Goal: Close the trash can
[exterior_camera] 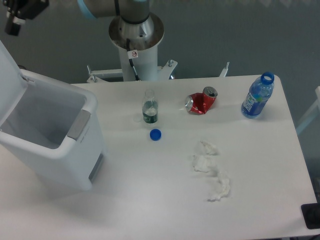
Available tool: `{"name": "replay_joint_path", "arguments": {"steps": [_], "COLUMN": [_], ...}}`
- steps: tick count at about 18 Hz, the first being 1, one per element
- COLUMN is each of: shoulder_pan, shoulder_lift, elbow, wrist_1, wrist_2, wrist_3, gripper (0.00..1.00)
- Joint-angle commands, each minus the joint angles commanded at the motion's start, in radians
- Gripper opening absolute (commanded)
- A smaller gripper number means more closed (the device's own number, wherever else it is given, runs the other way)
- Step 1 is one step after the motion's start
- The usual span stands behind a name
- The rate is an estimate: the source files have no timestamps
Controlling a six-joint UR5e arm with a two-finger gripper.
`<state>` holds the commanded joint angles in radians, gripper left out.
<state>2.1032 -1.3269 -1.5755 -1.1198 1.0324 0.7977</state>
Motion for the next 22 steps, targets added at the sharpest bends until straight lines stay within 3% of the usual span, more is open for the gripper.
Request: {"name": "replay_joint_path", "arguments": {"steps": [7, 15, 22], "shoulder_pan": [-0.069, -0.12, -0.187], "shoulder_lift": [0.005, -0.031, -0.09], "elbow": [0.02, 0.015, 0.02], "wrist_1": [-0.005, -0.005, -0.005], "wrist_2": [0.012, 0.018, 0.162], "wrist_3": [0.003, 0.005, -0.009], "gripper": [0.0, 0.0, 0.0]}}
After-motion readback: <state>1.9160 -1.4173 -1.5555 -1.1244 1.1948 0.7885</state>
